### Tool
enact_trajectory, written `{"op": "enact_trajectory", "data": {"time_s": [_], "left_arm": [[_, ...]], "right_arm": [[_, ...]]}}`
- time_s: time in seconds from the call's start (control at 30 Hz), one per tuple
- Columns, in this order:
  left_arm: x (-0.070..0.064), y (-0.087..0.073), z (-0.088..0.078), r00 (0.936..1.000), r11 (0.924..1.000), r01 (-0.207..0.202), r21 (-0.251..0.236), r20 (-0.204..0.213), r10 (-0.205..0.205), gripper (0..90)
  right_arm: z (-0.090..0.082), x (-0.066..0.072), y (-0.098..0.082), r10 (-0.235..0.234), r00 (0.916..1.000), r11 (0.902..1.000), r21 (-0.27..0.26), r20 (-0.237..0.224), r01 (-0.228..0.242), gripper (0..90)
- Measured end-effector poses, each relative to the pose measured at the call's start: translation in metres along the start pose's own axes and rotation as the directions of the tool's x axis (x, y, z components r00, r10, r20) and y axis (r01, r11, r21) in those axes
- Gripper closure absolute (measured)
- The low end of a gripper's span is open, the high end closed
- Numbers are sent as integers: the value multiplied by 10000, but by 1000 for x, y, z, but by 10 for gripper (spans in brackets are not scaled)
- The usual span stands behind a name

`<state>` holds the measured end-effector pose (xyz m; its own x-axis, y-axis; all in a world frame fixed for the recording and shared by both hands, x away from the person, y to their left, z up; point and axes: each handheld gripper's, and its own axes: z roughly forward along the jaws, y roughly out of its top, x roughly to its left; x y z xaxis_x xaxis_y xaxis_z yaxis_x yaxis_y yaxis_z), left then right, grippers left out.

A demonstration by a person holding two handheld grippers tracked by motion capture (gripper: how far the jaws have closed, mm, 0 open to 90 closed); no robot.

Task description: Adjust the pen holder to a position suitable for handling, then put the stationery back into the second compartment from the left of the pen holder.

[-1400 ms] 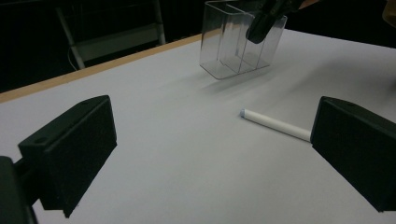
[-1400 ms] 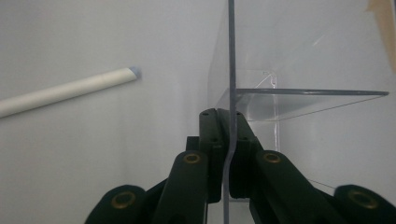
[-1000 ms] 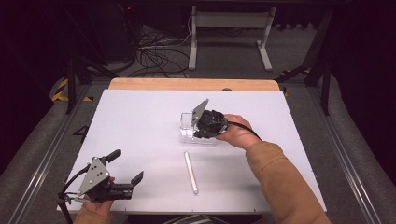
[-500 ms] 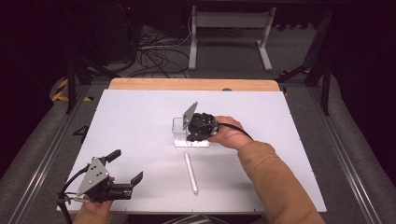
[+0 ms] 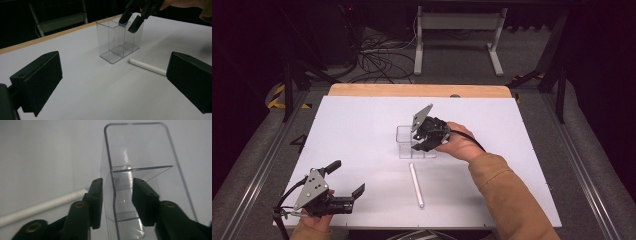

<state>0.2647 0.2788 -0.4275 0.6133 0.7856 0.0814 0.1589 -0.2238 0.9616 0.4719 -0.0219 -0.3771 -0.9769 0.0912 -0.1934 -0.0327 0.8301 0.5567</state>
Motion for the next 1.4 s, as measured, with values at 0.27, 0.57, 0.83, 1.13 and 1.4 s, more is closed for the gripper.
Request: {"op": "enact_trajectory", "data": {"time_s": [0.27,0.57,0.83,1.13,1.4], "left_arm": [[0,-1,-1,10000,10000,23,-29,-37,-23,12],[0,0,-3,10000,10000,45,-63,-37,-45,12],[0,-1,-3,9999,9998,118,-130,-7,-118,12],[0,0,-3,10000,9999,85,-138,-37,-86,12],[0,-1,-2,9999,9998,156,-145,-13,-156,12]], "right_arm": [[-47,18,-10,1610,9809,9592,-2514,1096,-1294,243],[-76,46,-16,2324,9665,8884,-4283,1093,-1652,99],[-79,60,-20,2736,9557,8471,-4978,1088,-1859,26],[-72,81,-23,3036,9504,8056,-5509,678,-2180,0],[-68,92,-26,3361,9357,8134,-5338,1070,-2311,0]]}}
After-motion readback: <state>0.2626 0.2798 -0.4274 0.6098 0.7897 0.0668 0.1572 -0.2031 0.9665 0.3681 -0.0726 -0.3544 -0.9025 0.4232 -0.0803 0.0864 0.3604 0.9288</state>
